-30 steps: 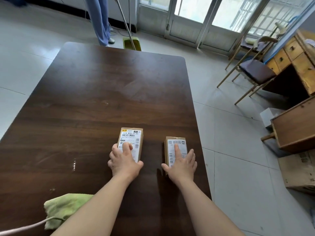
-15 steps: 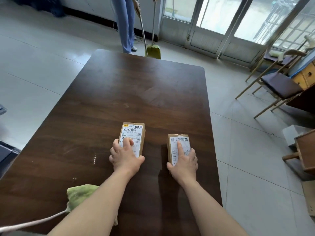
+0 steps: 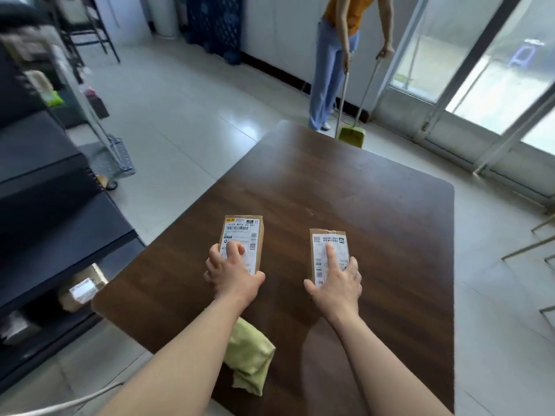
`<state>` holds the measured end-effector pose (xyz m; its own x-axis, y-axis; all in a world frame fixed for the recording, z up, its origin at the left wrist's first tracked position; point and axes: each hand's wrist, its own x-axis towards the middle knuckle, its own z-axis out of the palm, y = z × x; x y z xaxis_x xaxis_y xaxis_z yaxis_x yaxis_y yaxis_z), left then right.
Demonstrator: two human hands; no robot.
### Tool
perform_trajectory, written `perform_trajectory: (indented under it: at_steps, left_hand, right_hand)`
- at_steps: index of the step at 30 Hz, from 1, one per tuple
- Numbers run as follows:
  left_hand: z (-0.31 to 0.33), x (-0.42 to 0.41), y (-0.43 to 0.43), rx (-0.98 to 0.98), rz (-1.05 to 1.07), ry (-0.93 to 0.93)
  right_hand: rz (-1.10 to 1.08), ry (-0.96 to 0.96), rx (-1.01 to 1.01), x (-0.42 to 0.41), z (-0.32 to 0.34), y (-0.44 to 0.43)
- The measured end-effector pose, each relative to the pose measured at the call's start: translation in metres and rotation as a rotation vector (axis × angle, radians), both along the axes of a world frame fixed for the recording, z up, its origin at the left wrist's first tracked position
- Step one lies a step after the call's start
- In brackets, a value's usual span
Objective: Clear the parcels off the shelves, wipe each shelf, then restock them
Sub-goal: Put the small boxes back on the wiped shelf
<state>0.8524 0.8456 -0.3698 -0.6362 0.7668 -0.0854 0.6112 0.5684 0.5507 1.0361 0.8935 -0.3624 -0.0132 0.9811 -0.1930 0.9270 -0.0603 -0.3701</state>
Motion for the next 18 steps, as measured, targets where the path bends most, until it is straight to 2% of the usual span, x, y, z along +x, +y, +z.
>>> perform_trajectory:
  at_steps: [6, 18]
  left_hand:
    - [0.014, -0.069, -0.035, 0.027, 0.134, 0.002]
    - [0.028, -0.262, -0.201, 0.031, 0.511, 0.041]
  right_hand:
    - [0.130, 0.036, 0.011, -0.082, 0.020, -0.010]
    - [0.488, 0.121, -0.001, -0.302, 0.038, -0.121]
